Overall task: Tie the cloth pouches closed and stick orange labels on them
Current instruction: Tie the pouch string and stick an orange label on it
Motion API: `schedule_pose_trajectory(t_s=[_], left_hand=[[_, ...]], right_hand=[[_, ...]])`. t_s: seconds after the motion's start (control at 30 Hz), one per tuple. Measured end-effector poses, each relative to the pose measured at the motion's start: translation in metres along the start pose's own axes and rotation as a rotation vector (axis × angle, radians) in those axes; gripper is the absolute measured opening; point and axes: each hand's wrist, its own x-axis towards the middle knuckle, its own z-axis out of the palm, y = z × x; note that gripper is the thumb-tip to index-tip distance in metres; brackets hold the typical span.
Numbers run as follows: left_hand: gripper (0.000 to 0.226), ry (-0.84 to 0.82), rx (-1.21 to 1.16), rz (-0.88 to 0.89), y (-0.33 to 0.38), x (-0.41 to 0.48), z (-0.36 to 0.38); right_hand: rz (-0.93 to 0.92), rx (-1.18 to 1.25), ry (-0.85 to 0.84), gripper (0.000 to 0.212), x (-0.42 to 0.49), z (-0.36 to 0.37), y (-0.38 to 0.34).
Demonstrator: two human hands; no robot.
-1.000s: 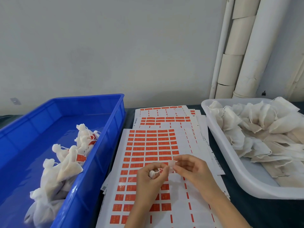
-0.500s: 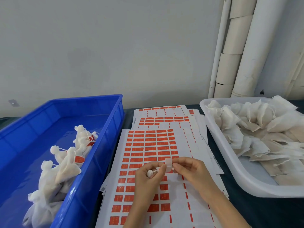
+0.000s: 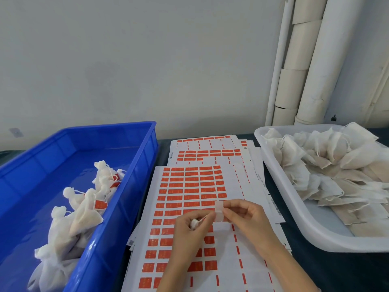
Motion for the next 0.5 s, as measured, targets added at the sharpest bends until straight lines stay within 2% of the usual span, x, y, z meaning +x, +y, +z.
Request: schedule_pose_trajectory(t_s=[0.17, 0.5], left_hand=[[0.016, 0.007, 0.023, -0.015, -0.0008, 0.0009, 0.0005], [0.019, 0.006, 0.021, -0.044, -0.0003, 0.0019, -0.0008]], right_hand=[[-0.076, -0.067, -0.030, 0.011, -0.0003, 0.0011, 0.0018], [-0.468, -0.389, 0.028, 0.028, -0.0097, 0.0039, -0.0013]])
